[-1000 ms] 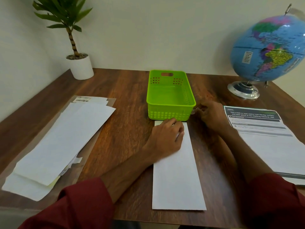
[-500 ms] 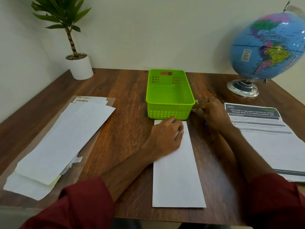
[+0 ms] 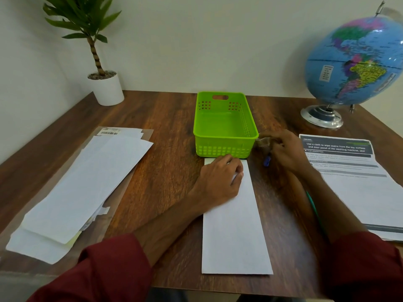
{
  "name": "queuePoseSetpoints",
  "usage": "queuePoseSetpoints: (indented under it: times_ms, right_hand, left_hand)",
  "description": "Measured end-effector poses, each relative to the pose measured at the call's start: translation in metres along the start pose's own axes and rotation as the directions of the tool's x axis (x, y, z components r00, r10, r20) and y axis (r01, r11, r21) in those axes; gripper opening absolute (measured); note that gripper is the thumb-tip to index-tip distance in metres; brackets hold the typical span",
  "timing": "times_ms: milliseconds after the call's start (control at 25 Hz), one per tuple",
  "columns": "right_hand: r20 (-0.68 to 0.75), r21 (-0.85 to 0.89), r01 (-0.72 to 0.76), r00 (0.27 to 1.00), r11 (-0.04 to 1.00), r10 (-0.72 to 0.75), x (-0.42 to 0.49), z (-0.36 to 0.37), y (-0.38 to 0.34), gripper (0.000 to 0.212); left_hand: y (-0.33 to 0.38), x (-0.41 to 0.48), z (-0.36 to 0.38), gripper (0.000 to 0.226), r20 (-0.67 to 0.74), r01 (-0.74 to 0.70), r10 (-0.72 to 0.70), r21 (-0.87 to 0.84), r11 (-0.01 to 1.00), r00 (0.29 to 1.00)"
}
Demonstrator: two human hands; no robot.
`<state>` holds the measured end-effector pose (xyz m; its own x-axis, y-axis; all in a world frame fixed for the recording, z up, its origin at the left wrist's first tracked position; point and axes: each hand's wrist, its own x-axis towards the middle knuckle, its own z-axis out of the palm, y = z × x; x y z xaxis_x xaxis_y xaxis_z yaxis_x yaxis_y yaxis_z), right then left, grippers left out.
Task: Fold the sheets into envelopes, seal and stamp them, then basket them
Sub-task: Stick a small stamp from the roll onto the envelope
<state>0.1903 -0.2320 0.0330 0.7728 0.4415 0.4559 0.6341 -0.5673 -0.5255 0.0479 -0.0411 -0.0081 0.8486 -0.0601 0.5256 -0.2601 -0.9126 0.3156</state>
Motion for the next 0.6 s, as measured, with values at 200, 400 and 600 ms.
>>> queuePoseSetpoints:
  times_ms: [200,400,600]
  right_hand:
    - [0.073,-0.043,-0.12,0.99,0.992,0.123,0.0,0.004,0.008,0.034]
    - [0.016,-0.067,-0.134,0.991,0.989,0.136,-0.002,0.009,0.015,0.012]
    - [0.014,-0.056,-0.166,0.986,0.985,0.167,0.001,0.009,0.016,0.011]
  left_hand:
    - [0.0,0.0,0.001,0.009,0.001,0.001,-0.001,-0.003,1.0,1.0]
    - [-0.001,0.0,0.003,0.008,0.017,0.02,-0.02,-0.013,1.0,1.0]
    - [-0.001,0.0,0.002,0.008,0.016,0.02,-0.019,-0.007,1.0,1.0]
